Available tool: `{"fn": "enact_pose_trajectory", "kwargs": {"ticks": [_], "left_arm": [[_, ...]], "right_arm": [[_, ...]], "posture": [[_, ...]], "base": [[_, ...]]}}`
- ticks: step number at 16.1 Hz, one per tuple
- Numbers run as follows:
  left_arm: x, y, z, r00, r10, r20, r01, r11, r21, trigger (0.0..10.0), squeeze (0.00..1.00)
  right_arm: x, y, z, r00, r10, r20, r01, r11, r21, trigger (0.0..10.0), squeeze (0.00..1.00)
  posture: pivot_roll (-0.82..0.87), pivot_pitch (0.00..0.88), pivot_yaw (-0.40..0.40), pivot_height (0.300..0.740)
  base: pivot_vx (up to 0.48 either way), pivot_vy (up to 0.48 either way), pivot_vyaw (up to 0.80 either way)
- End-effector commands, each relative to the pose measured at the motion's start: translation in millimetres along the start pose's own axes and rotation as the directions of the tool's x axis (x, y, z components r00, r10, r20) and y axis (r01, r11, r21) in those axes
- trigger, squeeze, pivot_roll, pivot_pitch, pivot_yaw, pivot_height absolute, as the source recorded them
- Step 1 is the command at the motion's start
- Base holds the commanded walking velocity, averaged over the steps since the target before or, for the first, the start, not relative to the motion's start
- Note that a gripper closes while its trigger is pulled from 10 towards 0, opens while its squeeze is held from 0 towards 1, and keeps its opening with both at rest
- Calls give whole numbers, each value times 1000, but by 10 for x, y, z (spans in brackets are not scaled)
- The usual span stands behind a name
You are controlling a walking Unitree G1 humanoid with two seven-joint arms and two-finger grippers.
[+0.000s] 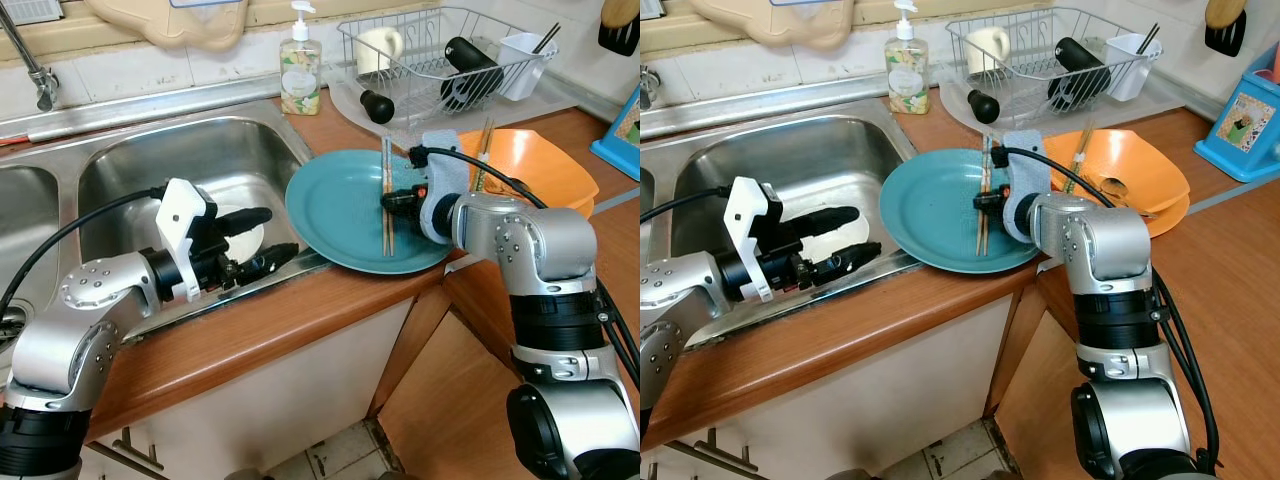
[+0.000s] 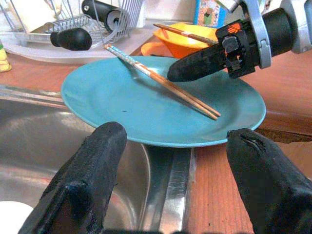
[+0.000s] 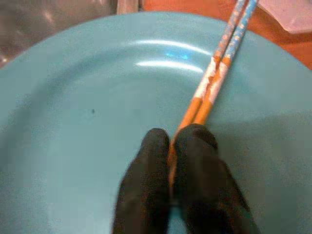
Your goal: Kitchen organization
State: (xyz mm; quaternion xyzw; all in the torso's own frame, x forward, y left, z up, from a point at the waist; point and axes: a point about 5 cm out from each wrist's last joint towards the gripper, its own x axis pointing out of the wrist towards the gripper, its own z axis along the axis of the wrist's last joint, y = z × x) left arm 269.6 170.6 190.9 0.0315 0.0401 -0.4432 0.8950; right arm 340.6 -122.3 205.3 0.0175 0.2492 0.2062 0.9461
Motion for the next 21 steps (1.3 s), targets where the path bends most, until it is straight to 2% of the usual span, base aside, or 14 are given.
{"fn": "enact_pose_trajectory", "kwargs": {"ticks": [1, 3, 8, 11, 13, 14, 15, 16, 17, 18, 19, 21], "left_arm": [[14, 29, 32, 1000, 18, 6, -18, 1000, 17, 10000, 0], [10, 73, 47, 999, 52, 17, -52, 999, 15, 10000, 0], [11, 115, 74, 996, 85, 37, -86, 996, 8, 10000, 0], [26, 83, 58, 996, 77, 38, -78, 997, 5, 10000, 0], [40, 59, 44, 997, 71, 39, -72, 997, 3, 10000, 0], [49, 48, 41, 997, 69, 40, -69, 998, 2, 10000, 0], [59, 32, 37, 997, 61, 45, -60, 998, -6, 10000, 0], [66, 18, 30, 997, 54, 48, -53, 999, -11, 10000, 0], [73, 13, 19, 998, 50, 44, -49, 999, -13, 10000, 0], [78, 12, 6, 998, 48, 39, -48, 999, -11, 10000, 0], [84, 8, -3, 998, 46, 31, -46, 999, -6, 10000, 0], [88, 6, -5, 999, 45, 27, -45, 999, -2, 10000, 0]], "right_arm": [[-46, 40, 118, 995, 47, 94, -47, 999, 1, 0, 0], [-95, 56, 192, 976, 104, 190, -108, 994, 9, 0, 0], [-211, 33, 249, 939, 173, 296, -192, 981, 35, 0, 0], [-345, -19, 266, 900, 221, 377, -254, 966, 40, 0, 0], [-449, -30, 279, 856, 261, 447, -303, 953, 23, 0, 0], [-486, -37, 277, 837, 275, 473, -317, 948, 10, 4588, 0], [-537, -41, 265, 813, 298, 501, -350, 937, 12, 10000, 0], [-591, -53, 241, 792, 320, 520, -393, 919, 32, 10000, 0], [-583, -80, 194, 823, 313, 475, -376, 926, 41, 10000, 0], [-493, -132, 118, 897, 241, 370, -276, 960, 43, 10000, 1000], [-418, -144, 81, 934, 188, 303, -212, 976, 48, 10000, 1000], [-342, -160, 62, 959, 133, 252, -153, 986, 61, 10000, 1000]], "posture": [[-102, 0, 16, 740], [-102, 0, 16, 740], [-103, 0, 17, 740], [-105, 0, 21, 740], [-105, 0, 21, 740], [-105, 0, 21, 740], [-105, 0, 20, 740], [-106, 0, 20, 740], [-106, 0, 20, 740], [-111, 0, 24, 740], [-107, 0, 23, 740], [-107, 0, 23, 740]], "base": [[0, 0, 0], [0, 0, 0], [0, 0, 0], [0, 0, 0], [0, 0, 0], [0, 0, 0], [0, 0, 0], [0, 0, 0], [0, 0, 0], [0, 0, 0], [0, 0, 0], [0, 0, 0]]}}
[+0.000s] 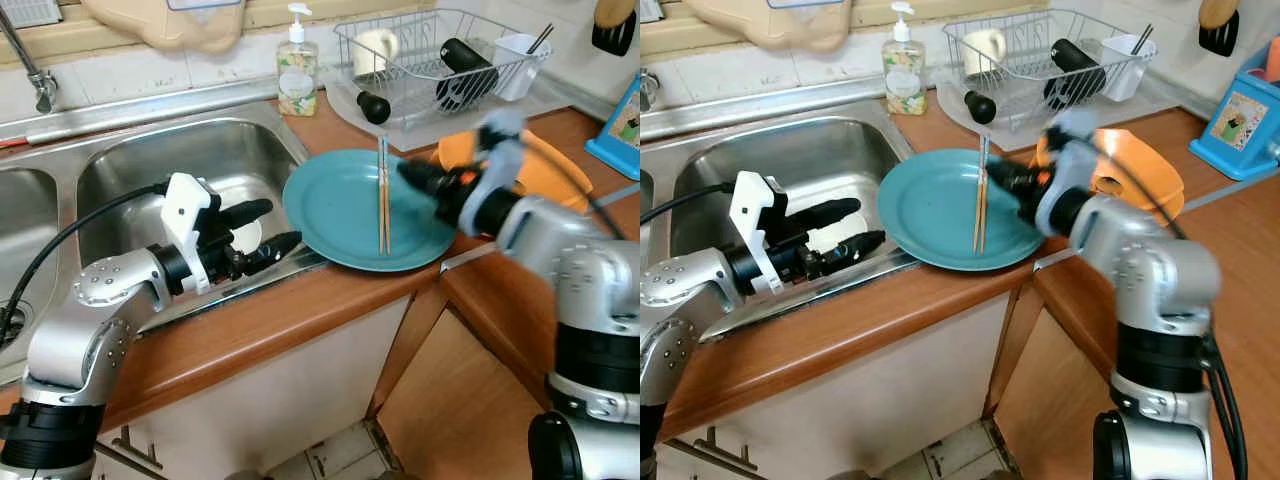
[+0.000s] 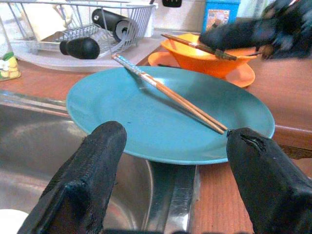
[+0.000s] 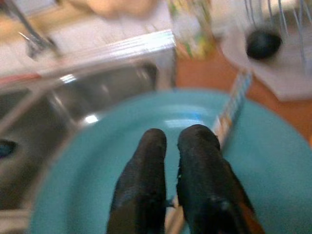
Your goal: Kitchen organization
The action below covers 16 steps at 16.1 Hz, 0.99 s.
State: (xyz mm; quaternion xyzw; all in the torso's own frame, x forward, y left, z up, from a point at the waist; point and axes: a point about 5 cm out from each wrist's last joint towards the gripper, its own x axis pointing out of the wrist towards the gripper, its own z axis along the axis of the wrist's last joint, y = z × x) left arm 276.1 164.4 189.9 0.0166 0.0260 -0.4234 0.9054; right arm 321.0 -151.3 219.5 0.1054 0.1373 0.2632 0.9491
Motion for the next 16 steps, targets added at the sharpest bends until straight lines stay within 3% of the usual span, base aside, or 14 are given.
{"fn": "enact_pose_trajectory", "kwargs": {"ticks": [1, 4, 10, 11, 12, 13, 16], "left_arm": [[5, -18, -1, 1000, -2, -9, 2, 1000, 15, 10000, 0], [1, -36, -19, 1000, -1, -13, 1, 1000, 16, 10000, 0], [-10, -24, -26, 1000, 10, -19, -9, 1000, 19, 10000, 0], [-13, -24, -28, 1000, 11, -20, -11, 1000, 20, 10000, 0], [-17, -26, -29, 1000, 11, -21, -11, 1000, 19, 10000, 0], [-18, -25, -30, 1000, 11, -23, -11, 1000, 20, 10000, 0], [-19, -34, -17, 1000, 3, -27, -3, 1000, 23, 10000, 0]], "right_arm": [[47, -15, 25, 999, -43, -33, 42, 999, -32, 10000, 1000], [157, -73, 2, 985, -131, -116, 127, 991, -47, 10000, 1000], [403, -70, 39, 962, -184, -202, 174, 983, -63, 10000, 1000], [449, -75, 48, 957, -199, -210, 189, 980, -66, 10000, 863], [488, -70, 51, 953, -207, -223, 200, 978, -57, 10000, 196], [534, -71, 48, 945, -223, -242, 214, 975, -63, 10000, 0], [693, -24, -4, 932, -220, -289, 207, 975, -74, 10000, 0]], "posture": [[-100, 0, 20, 740], [-99, 0, 17, 740], [-92, 0, 7, 740], [-92, 0, 7, 740], [-92, 0, 7, 740], [-90, 0, 7, 740], [-86, 0, 2, 740]], "base": [[0, 0, 0], [0, 0, 0], [0, 0, 0], [0, 0, 0], [0, 0, 0], [0, 0, 0], [0, 0, 0]]}}
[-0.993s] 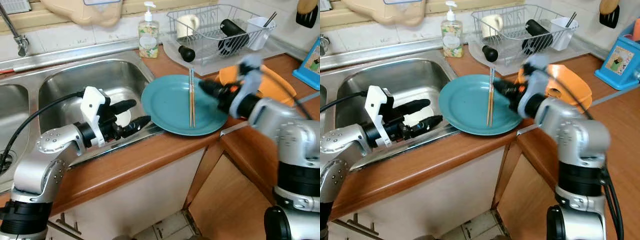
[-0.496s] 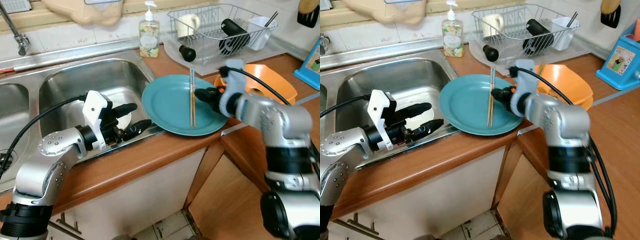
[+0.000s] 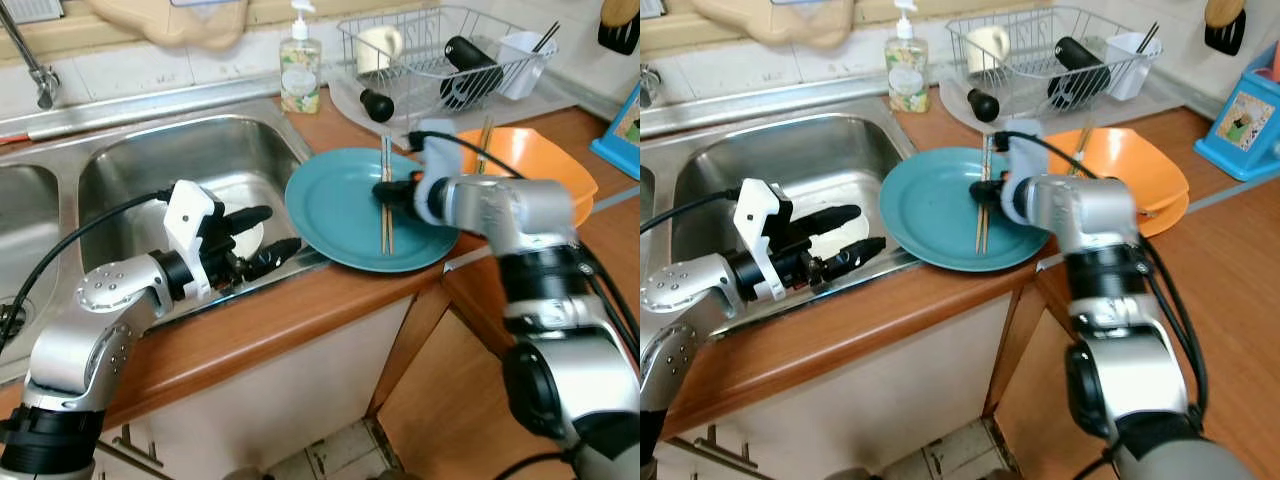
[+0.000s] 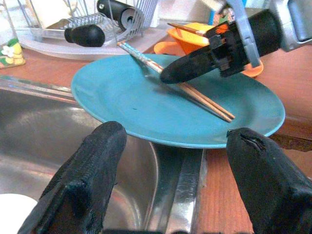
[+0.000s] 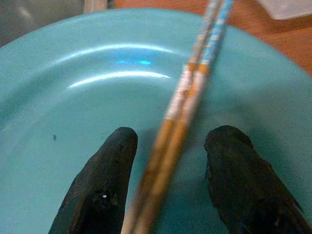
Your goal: Kitchen organization
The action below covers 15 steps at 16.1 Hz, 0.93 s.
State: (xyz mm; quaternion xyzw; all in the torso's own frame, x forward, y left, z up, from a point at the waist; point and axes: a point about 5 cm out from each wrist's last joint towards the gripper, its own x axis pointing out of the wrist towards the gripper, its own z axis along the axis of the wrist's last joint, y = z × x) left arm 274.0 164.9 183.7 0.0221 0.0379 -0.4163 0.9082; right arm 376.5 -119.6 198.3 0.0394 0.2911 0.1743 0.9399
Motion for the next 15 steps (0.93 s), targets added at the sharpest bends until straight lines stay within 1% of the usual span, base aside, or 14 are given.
{"fn": "enact_pose_trajectory", "kwargs": {"ticks": [1, 3, 4, 5, 6, 7, 9, 15], "left_arm": [[-9, -32, 44, 1000, -17, -2, 17, 1000, 23, 10000, 0], [-13, -57, 29, 999, -31, -12, 31, 999, 21, 10000, 0], [-15, -71, 19, 999, -37, -17, 37, 999, 19, 10000, 0], [-17, -84, 13, 999, -44, -19, 44, 999, 15, 10000, 0], [-19, -88, 10, 999, -48, -21, 48, 999, 13, 10000, 0], [-19, -90, 8, 998, -50, -23, 51, 999, 13, 10000, 0], [-17, -91, 8, 998, -52, -23, 52, 999, 12, 10000, 0], [3, -90, 4, 999, -48, -19, 48, 999, 13, 10000, 0]], "right_arm": [[24, 37, 58, 1000, -16, 0, 16, 999, -28, 10000, 0], [72, 45, 44, 999, -33, -25, 32, 999, -27, 10000, 0], [98, 46, 34, 999, -39, -35, 38, 999, -25, 9529, 0], [125, 53, 23, 998, -35, -44, 34, 999, -21, 6353, 0], [134, 59, 8, 998, -30, -50, 29, 999, -19, 2627, 0], [144, 61, -3, 998, -28, -54, 28, 999, -17, 1176, 0], [144, 59, -1, 998, -24, -50, 24, 1000, -8, 0, 0], [121, -5, 35, 1000, -27, -4, 27, 999, 29, 0, 0]], "posture": [[-86, 0, 2, 740], [-82, 0, -7, 740], [-82, 0, -7, 740], [-80, 0, -11, 740], [-80, 0, -11, 740], [-80, 0, -11, 740], [-81, 0, -12, 740], [-89, 0, -12, 740]], "base": [[0, 0, 0], [0, 0, 0], [0, 0, 0], [0, 0, 0], [0, 0, 0], [0, 0, 0], [0, 0, 0], [0, 0, 0]]}}
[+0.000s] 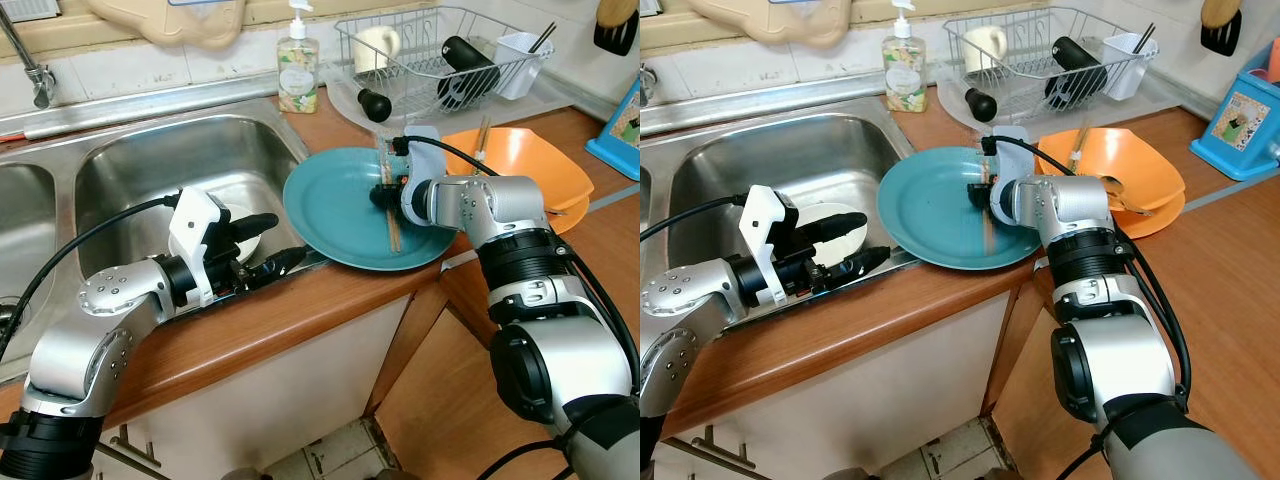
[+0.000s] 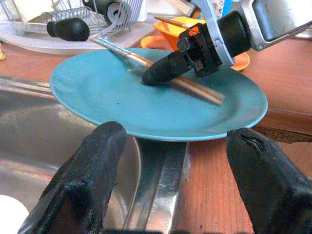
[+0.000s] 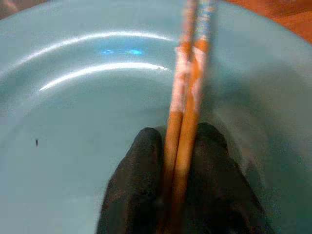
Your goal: Kitchen organization
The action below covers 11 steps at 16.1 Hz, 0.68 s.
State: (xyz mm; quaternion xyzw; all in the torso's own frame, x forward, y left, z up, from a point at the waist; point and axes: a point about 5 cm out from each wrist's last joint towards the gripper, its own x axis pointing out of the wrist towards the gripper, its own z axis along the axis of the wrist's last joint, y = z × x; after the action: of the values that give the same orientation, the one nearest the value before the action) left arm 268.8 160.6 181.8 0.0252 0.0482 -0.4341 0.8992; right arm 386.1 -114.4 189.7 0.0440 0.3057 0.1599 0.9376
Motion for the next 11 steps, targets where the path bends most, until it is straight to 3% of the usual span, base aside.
{"fn": "enact_pose_trajectory", "kwargs": {"ticks": [1, 3, 4, 7, 8, 9, 10, 11], "left_arm": [[5, -14, 27, 1000, 2, 7, -2, 1000, 18, 10000, 0], [13, 19, 49, 999, 28, 20, -28, 999, 20, 10000, 0], [19, 36, 72, 998, 44, 37, -44, 999, 2, 10000, 0], [41, 52, 143, 996, 52, 79, -50, 998, -25, 10000, 0], [74, 53, 191, 993, 43, 111, -38, 998, -55, 10000, 0], [114, 43, 257, 986, 28, 163, -13, 995, -95, 10000, 337], [142, 34, 344, 969, 28, 246, 12, 987, -158, 10000, 1000], [162, 30, 421, 945, 34, 325, 44, 972, -231, 10000, 898]], "right_arm": [[-35, -13, 73, 999, 6, 38, -7, 1000, 12, 0, 0], [-140, 37, 217, 981, 115, 154, -122, 992, 36, 39, 0], [-207, 60, 268, 967, 166, 193, -178, 983, 43, 1176, 0], [-388, 103, 344, 926, 259, 274, -267, 964, -8, 1686, 0], [-517, 138, 354, 883, 322, 342, -312, 946, -86, 1412, 0], [-654, 186, 334, 826, 393, 403, -352, 920, -174, 1569, 0], [-735, 217, 266, 805, 435, 403, -370, 899, -233, 1490, 0], [-818, 261, 181, 773, 492, 401, -409, 869, -278, 314, 0]], "posture": [[-89, 0, -12, 740], [-89, 0, -14, 740], [-89, 0, -14, 740], [-93, 0, -9, 740], [-101, 0, 0, 740], [-101, 0, 0, 740], [-106, 0, 6, 740], [-106, 0, 6, 740]], "base": [[0, 0, 0], [0, 0, 0], [0, 0, 0], [0, 0, 0], [0, 0, 0], [0, 0, 0], [0, 0, 0], [0, 0, 0]]}}
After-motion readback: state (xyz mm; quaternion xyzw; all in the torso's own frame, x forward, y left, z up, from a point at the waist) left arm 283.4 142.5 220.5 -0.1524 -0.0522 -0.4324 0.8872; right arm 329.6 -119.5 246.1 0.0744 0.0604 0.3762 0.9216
